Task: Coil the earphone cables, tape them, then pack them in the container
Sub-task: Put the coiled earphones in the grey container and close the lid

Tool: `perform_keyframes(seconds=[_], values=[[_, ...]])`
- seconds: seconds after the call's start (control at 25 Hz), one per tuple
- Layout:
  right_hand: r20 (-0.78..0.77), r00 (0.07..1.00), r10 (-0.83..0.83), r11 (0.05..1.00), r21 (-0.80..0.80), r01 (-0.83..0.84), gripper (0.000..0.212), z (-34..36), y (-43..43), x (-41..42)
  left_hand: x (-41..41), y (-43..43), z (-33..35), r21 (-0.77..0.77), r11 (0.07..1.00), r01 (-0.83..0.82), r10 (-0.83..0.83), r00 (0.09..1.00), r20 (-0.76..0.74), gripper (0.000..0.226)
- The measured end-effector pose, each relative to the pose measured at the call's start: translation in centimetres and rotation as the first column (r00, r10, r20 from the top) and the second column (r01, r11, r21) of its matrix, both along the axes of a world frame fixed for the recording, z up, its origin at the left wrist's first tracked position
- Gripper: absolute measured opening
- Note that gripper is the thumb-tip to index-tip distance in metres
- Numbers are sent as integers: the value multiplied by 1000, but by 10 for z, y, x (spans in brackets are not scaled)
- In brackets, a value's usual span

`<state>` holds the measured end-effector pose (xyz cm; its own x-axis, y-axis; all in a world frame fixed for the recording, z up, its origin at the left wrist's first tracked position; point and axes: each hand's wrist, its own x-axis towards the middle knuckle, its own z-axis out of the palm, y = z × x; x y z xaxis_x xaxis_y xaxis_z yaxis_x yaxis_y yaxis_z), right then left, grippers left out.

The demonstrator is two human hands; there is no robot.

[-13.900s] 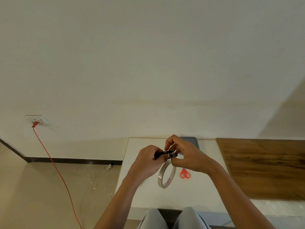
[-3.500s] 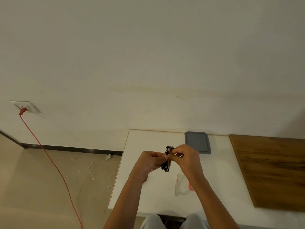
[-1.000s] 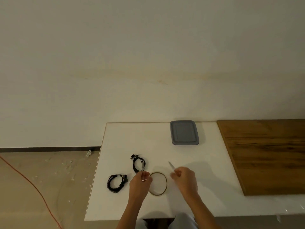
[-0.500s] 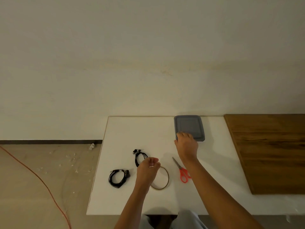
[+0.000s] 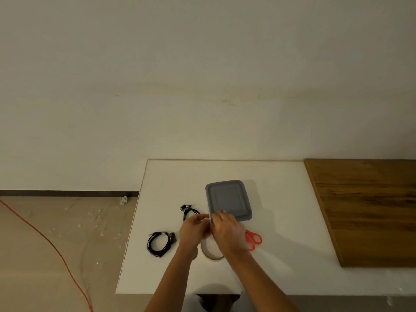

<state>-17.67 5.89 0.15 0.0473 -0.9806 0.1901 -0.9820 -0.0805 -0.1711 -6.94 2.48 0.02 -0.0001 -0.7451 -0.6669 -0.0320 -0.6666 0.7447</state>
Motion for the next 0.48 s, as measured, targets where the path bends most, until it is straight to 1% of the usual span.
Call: perform_keyframes(seconds=[0.08,0.2,0.28,0.32,0.4,0.48], values=[[-47,999,17,1000,-3,-17,42,0,-1,3,3,0,-2,19,999,-43,43,999,-20,6],[-51,998,43,998,-32,-45,37,4,-6,1,2,-2,-1,46,997,-69,75,988,-137,6],[-49,996,72,996,-52,-75,35,4,-10,-3,1,-7,2,18,998,-63,65,989,-134,8],[-57,995,85,995,-55,-88,36,4,-11,-4,0,-10,3,-14,999,-50,48,995,-86,10],[-69,992,105,992,-67,-110,40,5,-16,-7,-3,-16,4,-116,993,14,-4,996,90,10],[-46,993,106,992,-62,-109,42,10,-21,-5,-5,-19,5,-214,972,100,-42,965,261,10]])
